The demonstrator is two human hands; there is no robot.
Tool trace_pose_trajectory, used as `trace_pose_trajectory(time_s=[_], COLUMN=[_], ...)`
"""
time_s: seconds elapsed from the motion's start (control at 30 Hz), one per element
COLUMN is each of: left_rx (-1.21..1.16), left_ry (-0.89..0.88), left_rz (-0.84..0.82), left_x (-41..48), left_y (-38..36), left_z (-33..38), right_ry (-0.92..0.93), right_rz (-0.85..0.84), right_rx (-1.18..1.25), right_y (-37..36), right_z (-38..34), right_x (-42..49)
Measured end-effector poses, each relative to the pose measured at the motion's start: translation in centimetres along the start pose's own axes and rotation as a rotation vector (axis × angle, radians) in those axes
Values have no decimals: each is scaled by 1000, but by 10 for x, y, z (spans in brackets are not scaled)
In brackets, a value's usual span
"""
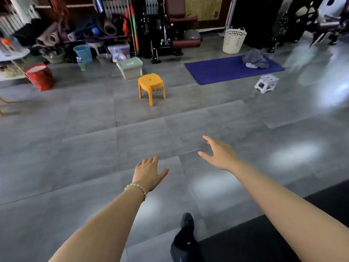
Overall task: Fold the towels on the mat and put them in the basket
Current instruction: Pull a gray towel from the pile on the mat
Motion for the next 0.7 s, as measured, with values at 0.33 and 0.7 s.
trace_pose_trajectory(time_s=[0.33, 0.7], left_rx=[-3, -32], left_ry=[-29, -184], left_rz=[-16, -52], left_x=[274, 576], left_y=[53, 90], left_z=[51, 173], right_ry=[-87, -142], right_rz=[-28, 56], right_rx=[-75, -33], right_y=[123, 257], right_z=[105, 242], right_x=[225, 451])
Point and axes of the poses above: each hand's wrist, its own x-axis towards the middle knuckle, its own y-axis out of the back of the hand, z = x × y, the point moved 9 cm from there along x, towards the middle knuckle, and after that the axes turned 8 degrees about -y, right-handed, at the moved point
